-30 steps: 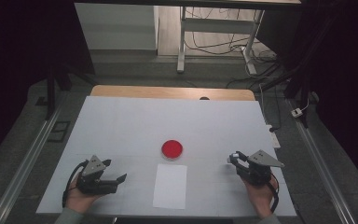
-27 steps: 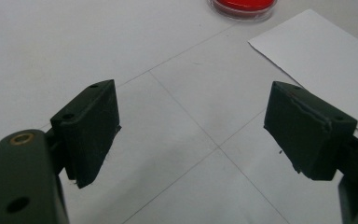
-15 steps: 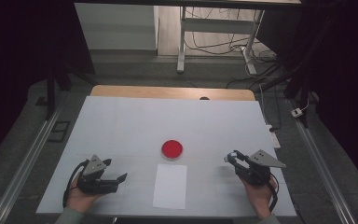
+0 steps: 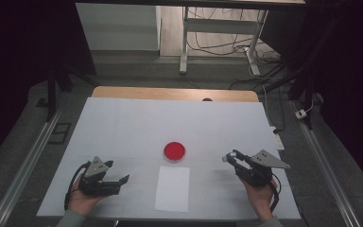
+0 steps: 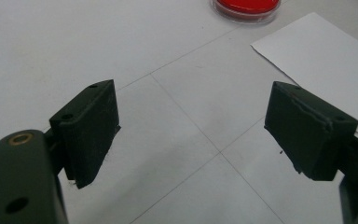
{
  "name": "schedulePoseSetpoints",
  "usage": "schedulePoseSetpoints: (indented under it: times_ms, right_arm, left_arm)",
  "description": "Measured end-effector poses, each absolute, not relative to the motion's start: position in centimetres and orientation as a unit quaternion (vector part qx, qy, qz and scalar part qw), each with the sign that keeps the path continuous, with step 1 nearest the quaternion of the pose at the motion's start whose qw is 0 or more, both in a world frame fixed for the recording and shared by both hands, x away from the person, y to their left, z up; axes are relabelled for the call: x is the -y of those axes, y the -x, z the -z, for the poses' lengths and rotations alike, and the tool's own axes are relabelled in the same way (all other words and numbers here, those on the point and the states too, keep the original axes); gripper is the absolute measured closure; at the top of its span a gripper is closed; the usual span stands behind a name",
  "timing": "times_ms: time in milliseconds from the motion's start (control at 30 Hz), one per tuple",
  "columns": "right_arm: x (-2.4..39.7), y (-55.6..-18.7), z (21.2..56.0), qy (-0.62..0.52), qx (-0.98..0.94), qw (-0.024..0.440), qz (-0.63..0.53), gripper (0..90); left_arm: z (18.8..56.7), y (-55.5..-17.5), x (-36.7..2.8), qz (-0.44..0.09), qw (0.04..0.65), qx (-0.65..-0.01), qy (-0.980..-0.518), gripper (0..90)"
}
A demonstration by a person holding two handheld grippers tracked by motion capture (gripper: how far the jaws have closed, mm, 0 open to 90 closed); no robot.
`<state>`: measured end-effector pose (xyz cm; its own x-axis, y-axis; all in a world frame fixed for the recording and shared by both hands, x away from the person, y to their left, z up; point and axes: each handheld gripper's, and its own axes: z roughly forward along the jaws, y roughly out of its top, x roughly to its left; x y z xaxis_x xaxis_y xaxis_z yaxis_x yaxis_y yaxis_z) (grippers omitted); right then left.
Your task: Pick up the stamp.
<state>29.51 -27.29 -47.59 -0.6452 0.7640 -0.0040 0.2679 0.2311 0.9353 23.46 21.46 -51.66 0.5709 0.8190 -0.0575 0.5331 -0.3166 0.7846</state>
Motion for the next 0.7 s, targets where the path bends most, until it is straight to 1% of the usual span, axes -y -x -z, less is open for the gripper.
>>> schedulePoseSetpoints:
  times_ms: [700]
  right_arm:
    - [24.2, -30.0, 47.0, -0.314, -0.751, 0.22, -0.537, 64.3]
  left_arm:
    - [51.7, -23.5, -21.4, -0.18, 0.398, -0.426, -0.792, 18.0]
